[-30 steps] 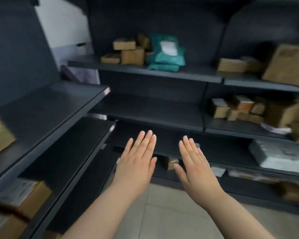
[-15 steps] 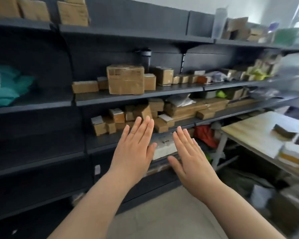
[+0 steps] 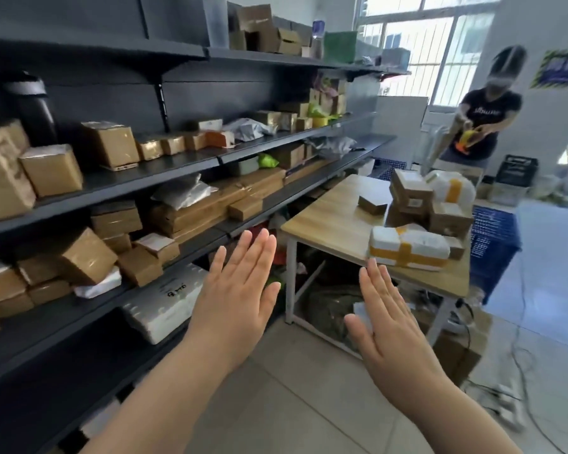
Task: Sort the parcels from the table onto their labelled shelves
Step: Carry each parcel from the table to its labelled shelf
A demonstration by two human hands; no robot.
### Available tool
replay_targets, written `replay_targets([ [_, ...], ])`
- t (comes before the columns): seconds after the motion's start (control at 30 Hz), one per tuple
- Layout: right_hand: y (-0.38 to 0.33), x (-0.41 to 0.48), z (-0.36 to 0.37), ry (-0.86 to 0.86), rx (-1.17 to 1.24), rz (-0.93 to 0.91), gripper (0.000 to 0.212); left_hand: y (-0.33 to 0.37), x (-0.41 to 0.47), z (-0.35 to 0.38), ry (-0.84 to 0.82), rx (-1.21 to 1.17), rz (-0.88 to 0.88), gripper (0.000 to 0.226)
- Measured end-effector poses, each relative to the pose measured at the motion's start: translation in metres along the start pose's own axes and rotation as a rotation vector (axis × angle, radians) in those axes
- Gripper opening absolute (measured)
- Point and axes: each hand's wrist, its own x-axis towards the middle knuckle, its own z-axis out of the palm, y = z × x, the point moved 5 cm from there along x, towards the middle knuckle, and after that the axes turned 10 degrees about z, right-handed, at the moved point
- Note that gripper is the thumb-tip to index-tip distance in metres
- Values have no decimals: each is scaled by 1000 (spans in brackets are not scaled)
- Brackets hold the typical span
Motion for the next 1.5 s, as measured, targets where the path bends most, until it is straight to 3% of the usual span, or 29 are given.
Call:
replay_targets([
  [0.23, 53, 100, 3, 77, -87, 113, 67, -39, 103, 82, 41, 19, 121, 58],
  [0.53, 111, 209, 14, 97, -125, 319, 67, -95, 239, 178, -38, -26, 256, 60],
  [0.83, 180, 268, 22, 59, -114, 457, 66, -121, 307, 245, -174, 40, 479, 59],
  [1.1, 285, 367, 13, -34, -117, 472, 62, -167, 404, 320, -304, -55, 346, 59],
  [1.33, 397, 462, 8, -158, -197, 457, 69, -115, 514, 411, -288, -29, 275, 59],
  [1.5, 453, 523, 33, -204, -118, 512, 64, -81, 549, 471, -327, -87, 255, 60],
])
